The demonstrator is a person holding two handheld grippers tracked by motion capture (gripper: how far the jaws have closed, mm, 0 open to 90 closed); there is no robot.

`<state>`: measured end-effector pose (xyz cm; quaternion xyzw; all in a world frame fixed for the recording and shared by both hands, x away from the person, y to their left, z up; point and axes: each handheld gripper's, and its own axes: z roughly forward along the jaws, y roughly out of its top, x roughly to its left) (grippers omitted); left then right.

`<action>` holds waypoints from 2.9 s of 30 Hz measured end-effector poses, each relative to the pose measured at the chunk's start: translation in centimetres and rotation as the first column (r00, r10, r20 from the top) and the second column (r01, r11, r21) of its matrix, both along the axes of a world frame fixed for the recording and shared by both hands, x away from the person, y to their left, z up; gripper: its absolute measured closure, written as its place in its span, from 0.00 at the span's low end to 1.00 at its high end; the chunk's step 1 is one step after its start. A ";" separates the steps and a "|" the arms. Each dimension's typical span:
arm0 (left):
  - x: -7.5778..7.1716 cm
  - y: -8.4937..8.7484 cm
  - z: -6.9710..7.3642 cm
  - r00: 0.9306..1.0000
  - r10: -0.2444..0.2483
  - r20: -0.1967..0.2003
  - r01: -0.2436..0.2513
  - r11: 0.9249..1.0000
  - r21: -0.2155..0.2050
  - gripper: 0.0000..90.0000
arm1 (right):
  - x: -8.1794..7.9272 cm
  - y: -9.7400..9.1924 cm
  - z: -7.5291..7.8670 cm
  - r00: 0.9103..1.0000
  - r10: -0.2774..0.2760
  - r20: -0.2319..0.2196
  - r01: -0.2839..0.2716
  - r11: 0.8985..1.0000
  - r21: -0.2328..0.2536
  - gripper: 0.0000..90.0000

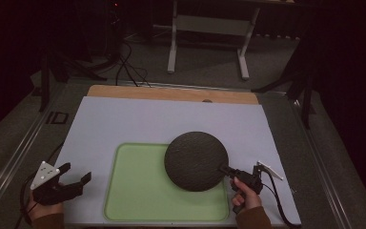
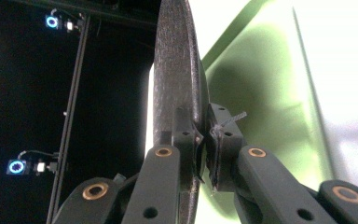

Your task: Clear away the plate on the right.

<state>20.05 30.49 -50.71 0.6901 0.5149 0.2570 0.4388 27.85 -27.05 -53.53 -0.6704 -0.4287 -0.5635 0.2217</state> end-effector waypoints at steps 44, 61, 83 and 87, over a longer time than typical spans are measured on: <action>-0.1 0.1 0.1 1.000 0.003 0.002 -0.003 1.000 -0.003 0.17 | -0.8 6.8 -0.3 0.960 0.280 -0.006 -0.254 0.861 -0.440 0.72; -0.1 0.1 0.1 1.000 0.003 0.004 -0.003 1.000 -0.002 0.17 | -1.0 6.7 4.2 0.879 0.420 0.225 -0.077 0.591 -0.803 0.54; -0.1 0.1 0.0 1.000 0.010 0.004 -0.010 1.000 -0.004 0.17 | -1.6 -2.1 5.7 0.879 0.383 0.285 0.082 0.468 -0.880 0.42; -0.1 0.1 0.1 1.000 0.013 0.007 -0.013 1.000 -0.004 0.17 | -2.2 -3.6 5.5 0.876 0.367 0.314 0.122 0.462 -0.879 0.37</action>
